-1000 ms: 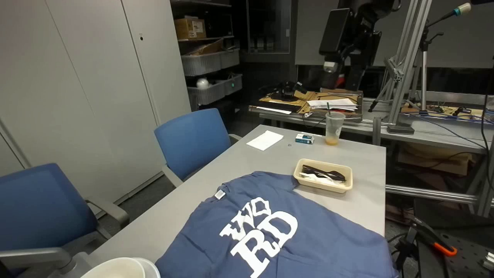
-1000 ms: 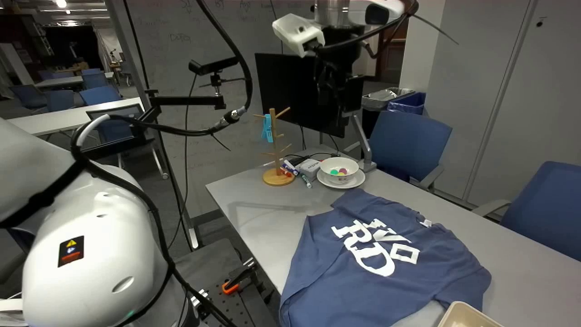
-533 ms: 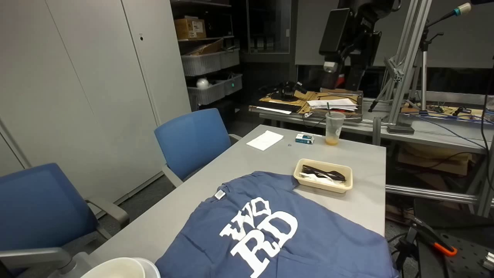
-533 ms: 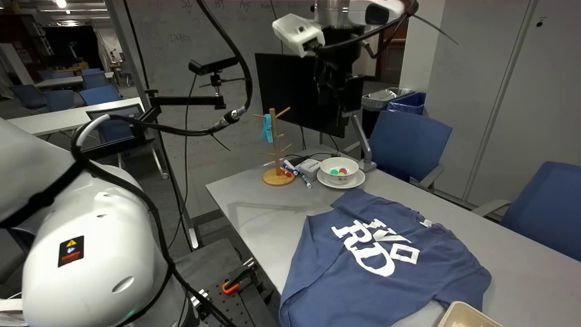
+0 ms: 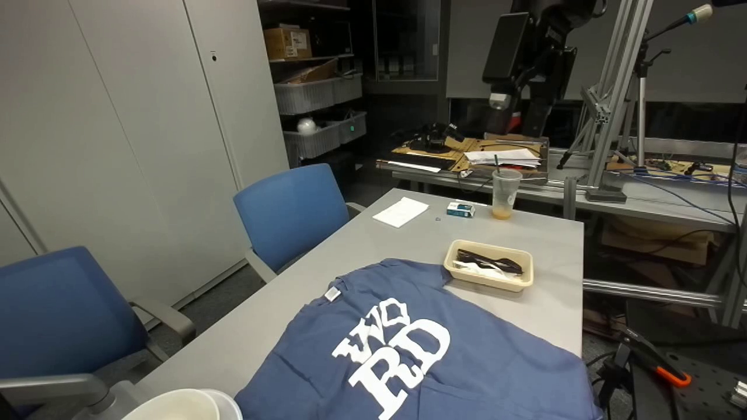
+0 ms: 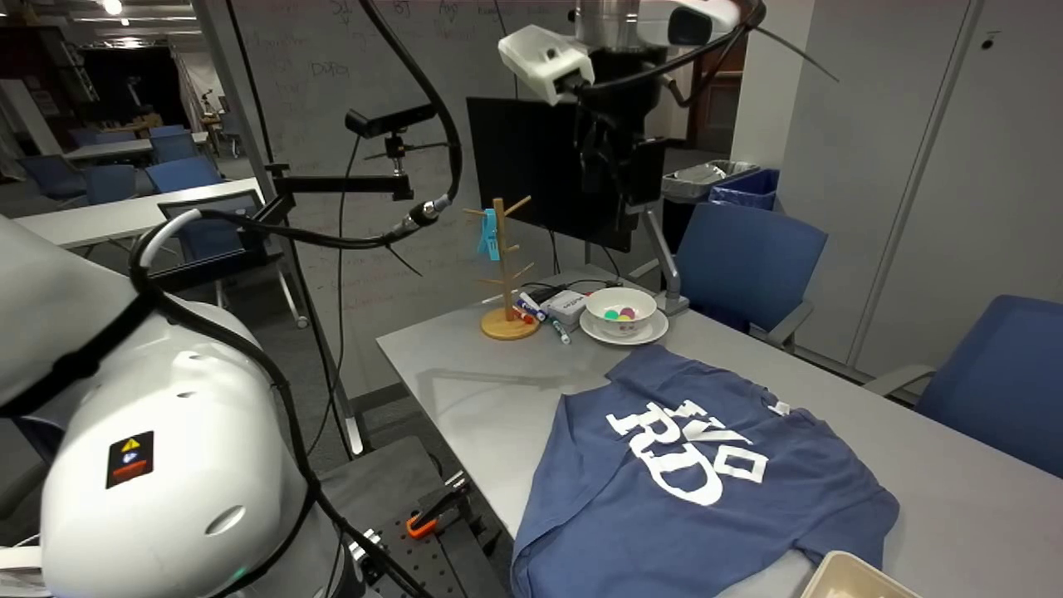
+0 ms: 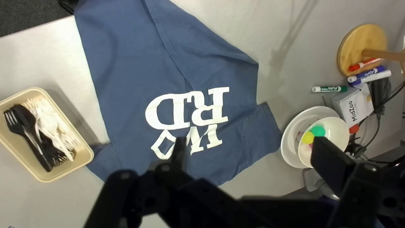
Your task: Fold the blue shirt
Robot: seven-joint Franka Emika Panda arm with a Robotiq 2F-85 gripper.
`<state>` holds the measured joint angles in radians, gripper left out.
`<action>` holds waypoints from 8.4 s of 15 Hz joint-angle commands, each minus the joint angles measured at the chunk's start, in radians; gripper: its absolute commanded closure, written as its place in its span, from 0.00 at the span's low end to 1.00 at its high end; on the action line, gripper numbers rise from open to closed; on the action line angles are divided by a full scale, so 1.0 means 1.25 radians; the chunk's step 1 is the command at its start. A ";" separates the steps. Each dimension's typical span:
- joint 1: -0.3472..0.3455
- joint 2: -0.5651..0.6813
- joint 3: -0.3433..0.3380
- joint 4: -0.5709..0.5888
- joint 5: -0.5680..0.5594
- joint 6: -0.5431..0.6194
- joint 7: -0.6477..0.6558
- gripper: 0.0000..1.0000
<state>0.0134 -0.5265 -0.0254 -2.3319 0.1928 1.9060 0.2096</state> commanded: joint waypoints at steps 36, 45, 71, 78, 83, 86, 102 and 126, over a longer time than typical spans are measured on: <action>0.034 0.580 0.046 0.162 -0.060 0.169 0.019 0.00; 0.035 0.714 0.077 0.164 -0.146 0.194 -0.224 0.00; -0.024 0.892 0.144 0.136 -0.259 0.506 -0.581 0.12; -0.044 0.929 0.156 0.153 -0.262 0.498 -0.618 0.13; -0.041 0.947 0.161 0.167 -0.262 0.490 -0.620 0.14; -0.039 0.954 0.165 0.176 -0.261 0.482 -0.617 0.18; -0.014 0.951 0.150 0.192 -0.281 0.453 -0.591 0.38; 0.045 0.882 0.141 0.184 -0.317 0.339 -0.514 1.00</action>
<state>0.0400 0.6221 0.1590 -2.1091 -0.1739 2.3901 -0.4658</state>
